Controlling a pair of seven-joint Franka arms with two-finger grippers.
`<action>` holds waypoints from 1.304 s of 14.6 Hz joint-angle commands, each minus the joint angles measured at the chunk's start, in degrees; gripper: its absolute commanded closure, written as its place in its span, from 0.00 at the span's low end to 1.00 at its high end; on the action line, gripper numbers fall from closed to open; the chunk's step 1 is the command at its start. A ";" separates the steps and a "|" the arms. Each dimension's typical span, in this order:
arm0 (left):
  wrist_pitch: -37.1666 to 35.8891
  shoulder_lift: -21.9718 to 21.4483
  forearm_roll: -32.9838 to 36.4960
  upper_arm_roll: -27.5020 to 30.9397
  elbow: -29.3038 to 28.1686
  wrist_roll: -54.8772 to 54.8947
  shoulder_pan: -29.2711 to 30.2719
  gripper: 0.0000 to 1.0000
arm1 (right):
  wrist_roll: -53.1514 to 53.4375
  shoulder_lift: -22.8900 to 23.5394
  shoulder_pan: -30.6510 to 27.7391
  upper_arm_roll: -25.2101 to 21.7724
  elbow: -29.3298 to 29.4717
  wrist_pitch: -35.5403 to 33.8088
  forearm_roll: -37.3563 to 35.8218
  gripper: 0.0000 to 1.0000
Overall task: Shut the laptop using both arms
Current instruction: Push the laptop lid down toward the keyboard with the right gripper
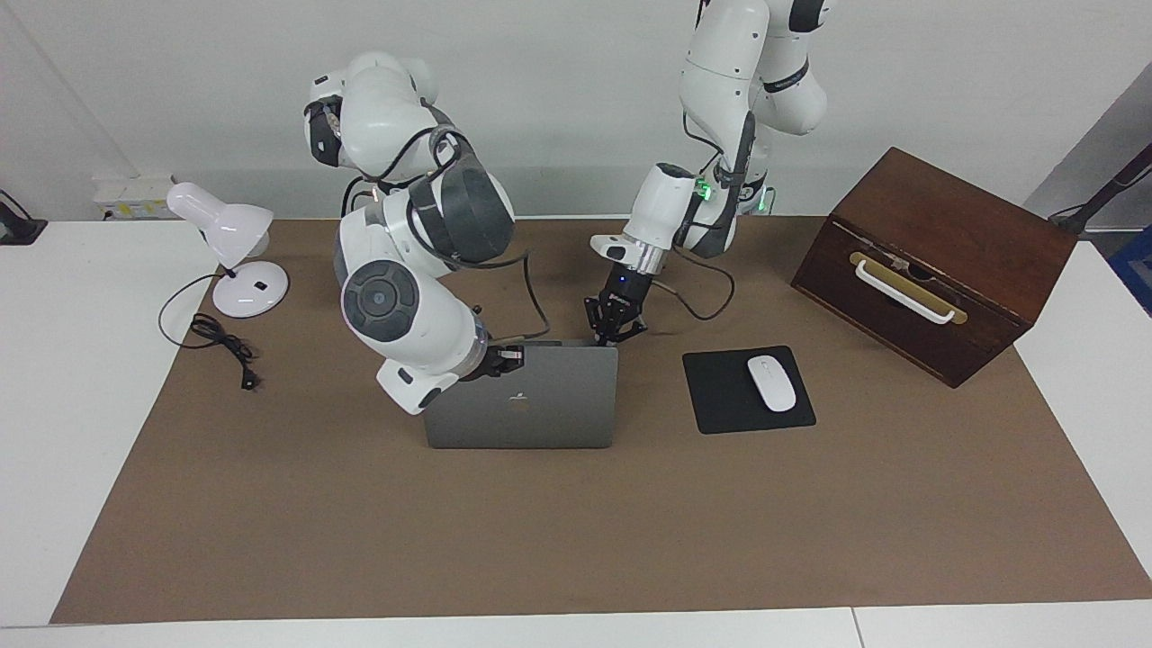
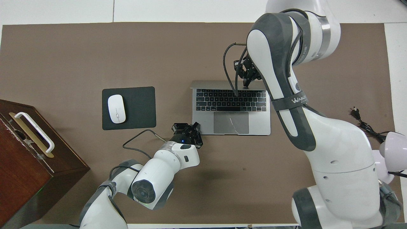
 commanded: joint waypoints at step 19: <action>0.37 2.53 -0.62 0.66 -1.54 1.50 -1.74 1.00 | 6.82 4.95 0.12 -0.04 0.91 -4.62 5.32 1.00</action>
